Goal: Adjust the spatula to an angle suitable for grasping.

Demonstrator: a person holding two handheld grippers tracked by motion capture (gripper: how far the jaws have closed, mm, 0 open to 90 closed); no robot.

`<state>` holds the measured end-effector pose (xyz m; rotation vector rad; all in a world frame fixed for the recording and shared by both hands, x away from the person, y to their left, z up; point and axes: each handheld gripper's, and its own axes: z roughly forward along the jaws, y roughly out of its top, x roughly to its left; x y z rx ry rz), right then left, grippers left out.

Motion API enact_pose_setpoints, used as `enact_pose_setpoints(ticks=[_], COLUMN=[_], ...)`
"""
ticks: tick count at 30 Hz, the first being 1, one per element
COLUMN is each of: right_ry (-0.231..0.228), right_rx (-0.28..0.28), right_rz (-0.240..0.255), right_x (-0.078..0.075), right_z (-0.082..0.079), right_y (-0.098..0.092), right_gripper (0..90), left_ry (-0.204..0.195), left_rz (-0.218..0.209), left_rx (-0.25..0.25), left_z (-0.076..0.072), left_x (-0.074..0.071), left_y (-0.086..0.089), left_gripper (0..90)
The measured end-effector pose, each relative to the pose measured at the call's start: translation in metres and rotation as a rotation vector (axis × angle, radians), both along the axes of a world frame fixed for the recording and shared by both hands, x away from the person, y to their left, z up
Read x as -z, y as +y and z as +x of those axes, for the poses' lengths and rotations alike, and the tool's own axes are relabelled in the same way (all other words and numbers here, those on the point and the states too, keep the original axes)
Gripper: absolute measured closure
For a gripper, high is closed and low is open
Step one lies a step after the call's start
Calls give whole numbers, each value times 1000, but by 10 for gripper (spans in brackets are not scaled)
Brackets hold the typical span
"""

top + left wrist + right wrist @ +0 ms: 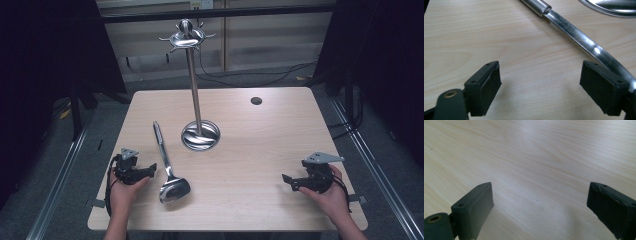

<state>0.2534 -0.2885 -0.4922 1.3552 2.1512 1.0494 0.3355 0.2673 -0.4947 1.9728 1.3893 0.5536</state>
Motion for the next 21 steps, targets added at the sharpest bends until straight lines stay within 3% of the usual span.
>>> enact_pose_setpoints(ticks=[4, 9, 12, 13, 14, 16, 17, 19, 21], right_ry=[0, -11, -6, -7, -7, -8, -15, -18, -16], right_rx=[4, 6, 4, 3, 3, 7, 10, 6, 6], right_rz=[3, 16, 17, 14, 14, 19, 26, 31, 31], right_x=[0, -3, -3, -3, -3, -5, -6, -7, -7], right_z=[-1, -3, -5, -5, -5, -5, -5, -5, -5], right_y=[-1, -1, -1, -1, -1, -1, -1, -1, -1], right_gripper=[62, 62, 58, 55, 55, 55, 54, 53, 52], left_ry=[1, 6, 27, 29, 35, 54, 79, 101, 100], left_rz=[2, 1, 15, 22, 22, 2, 5, -17, -23], left_rx=[-7, -25, -41, -47, -64, -83, -85, -83, -85], left_z=[2, 9, 12, 13, 14, 17, 20, 23, 26], left_x=[-3, -3, -4, -5, -5, -5, -4, -2, 0], left_y=[-3, -7, -9, -8, -9, -9, -10, -11, -14], left_gripper=[230, 368, 498, 616, 616, 710, 823, 895, 900])
